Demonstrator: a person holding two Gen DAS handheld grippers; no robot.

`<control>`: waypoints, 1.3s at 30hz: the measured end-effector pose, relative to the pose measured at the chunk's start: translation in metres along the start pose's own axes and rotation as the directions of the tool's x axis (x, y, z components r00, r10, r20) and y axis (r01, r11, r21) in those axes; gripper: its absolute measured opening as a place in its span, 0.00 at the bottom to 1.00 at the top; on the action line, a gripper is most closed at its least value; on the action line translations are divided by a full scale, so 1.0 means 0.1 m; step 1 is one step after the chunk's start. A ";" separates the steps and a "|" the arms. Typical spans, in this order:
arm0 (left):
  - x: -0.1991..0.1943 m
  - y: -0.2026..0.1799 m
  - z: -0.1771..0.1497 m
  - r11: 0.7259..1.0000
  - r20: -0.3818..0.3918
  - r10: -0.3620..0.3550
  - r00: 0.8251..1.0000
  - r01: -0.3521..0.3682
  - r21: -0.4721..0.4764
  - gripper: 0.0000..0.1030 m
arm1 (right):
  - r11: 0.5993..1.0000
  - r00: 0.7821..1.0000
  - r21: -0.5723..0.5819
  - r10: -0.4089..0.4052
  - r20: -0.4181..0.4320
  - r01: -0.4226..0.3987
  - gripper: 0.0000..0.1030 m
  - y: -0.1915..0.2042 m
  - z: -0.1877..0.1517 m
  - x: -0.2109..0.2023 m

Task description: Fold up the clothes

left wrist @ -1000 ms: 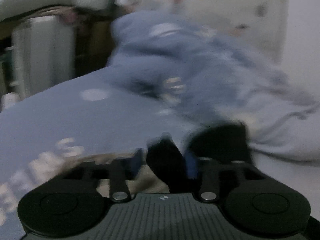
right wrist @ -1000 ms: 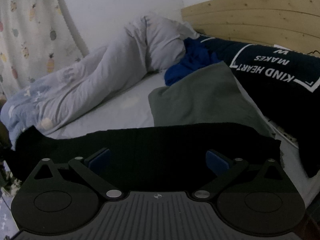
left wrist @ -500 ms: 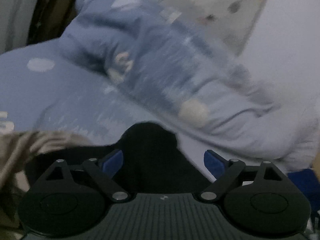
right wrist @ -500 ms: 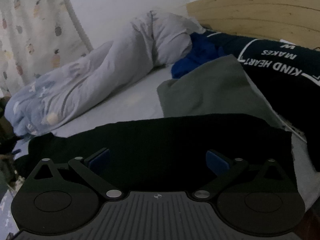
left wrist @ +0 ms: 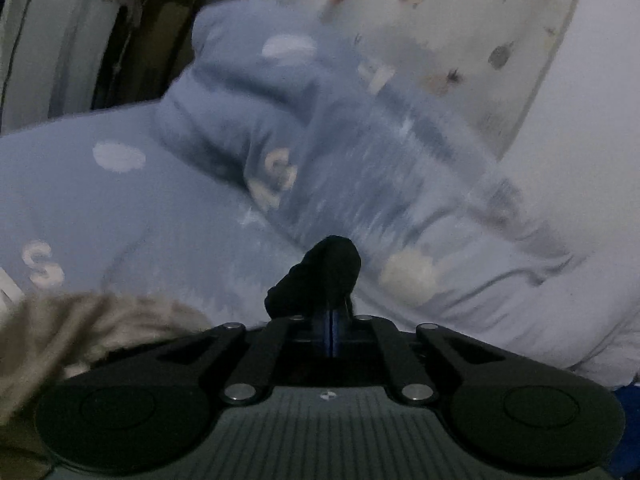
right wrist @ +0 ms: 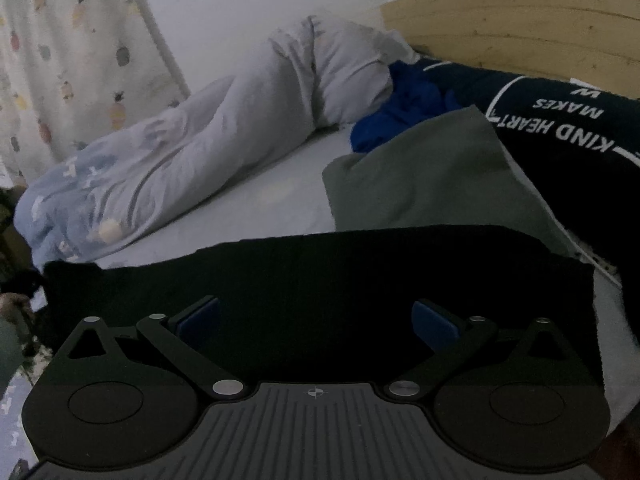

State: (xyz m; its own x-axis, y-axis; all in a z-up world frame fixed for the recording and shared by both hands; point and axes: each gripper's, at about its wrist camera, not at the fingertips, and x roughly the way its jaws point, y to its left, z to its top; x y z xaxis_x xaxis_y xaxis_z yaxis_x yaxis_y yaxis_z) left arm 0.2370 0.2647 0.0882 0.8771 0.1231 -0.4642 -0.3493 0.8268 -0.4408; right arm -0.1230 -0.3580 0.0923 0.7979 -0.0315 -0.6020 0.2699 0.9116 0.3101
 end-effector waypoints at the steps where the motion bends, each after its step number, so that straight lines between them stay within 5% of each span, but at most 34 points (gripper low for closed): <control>1: -0.09 -0.01 0.07 1.000 0.006 -0.011 1.000 0.011 0.005 0.05 | 1.000 1.000 0.003 0.003 0.002 -0.003 0.99 -0.01 0.00 -0.01; 8: -0.27 0.06 0.27 0.990 -0.078 0.139 0.987 -0.136 0.041 0.07 | 0.999 1.000 0.025 0.027 -0.003 -0.027 0.99 -0.06 -0.05 -0.07; 10: -0.14 0.15 0.22 0.983 -0.141 0.182 0.973 -0.174 0.065 0.32 | 0.999 0.999 0.023 0.031 -0.005 -0.031 0.99 -0.04 -0.05 -0.09; 12: -0.05 0.34 0.10 0.981 -0.186 0.194 0.963 -0.189 0.044 0.73 | 0.999 0.999 0.021 0.036 -0.007 -0.036 0.99 -0.03 -0.06 -0.10; 14: -0.06 0.46 0.03 0.972 -0.196 0.236 0.952 -0.233 0.043 0.80 | 0.999 0.999 0.019 0.041 -0.008 -0.041 0.99 -0.02 -0.07 -0.11; 19: -0.16 0.60 -0.14 0.971 -0.179 0.238 0.954 -0.228 0.075 0.89 | 0.999 0.999 0.010 0.048 -0.022 -0.048 0.99 0.04 -0.10 -0.09; 26: -0.04 0.77 -0.30 0.968 -0.209 0.250 0.946 -0.246 0.041 0.90 | 0.998 0.997 -0.005 0.056 -0.046 -0.056 0.99 0.14 -0.14 -0.03; 29: 0.08 0.82 -0.33 0.971 -0.159 0.233 0.959 -0.238 -0.017 0.90 | 0.998 0.997 -0.012 0.059 -0.056 -0.059 0.99 0.18 -0.15 -0.01; 33: 0.07 0.76 -0.31 0.975 -0.132 0.209 0.969 -0.217 -0.050 0.44 | 0.998 0.996 -0.020 0.063 -0.070 -0.064 0.99 0.24 -0.18 0.03; 39: -0.23 0.62 -0.27 0.981 -0.058 0.179 0.982 -0.182 -0.062 0.23 | 0.997 0.993 -0.033 0.074 -0.087 -0.077 0.99 0.31 -0.20 0.05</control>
State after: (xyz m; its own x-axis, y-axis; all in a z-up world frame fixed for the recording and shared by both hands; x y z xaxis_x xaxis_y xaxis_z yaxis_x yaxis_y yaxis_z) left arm 0.1860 0.2983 0.0512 0.7800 0.2371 -0.5791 -0.5233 0.7547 -0.3958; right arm -0.1208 -0.3216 0.0843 0.7655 0.0715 -0.6394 0.1901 0.9243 0.3310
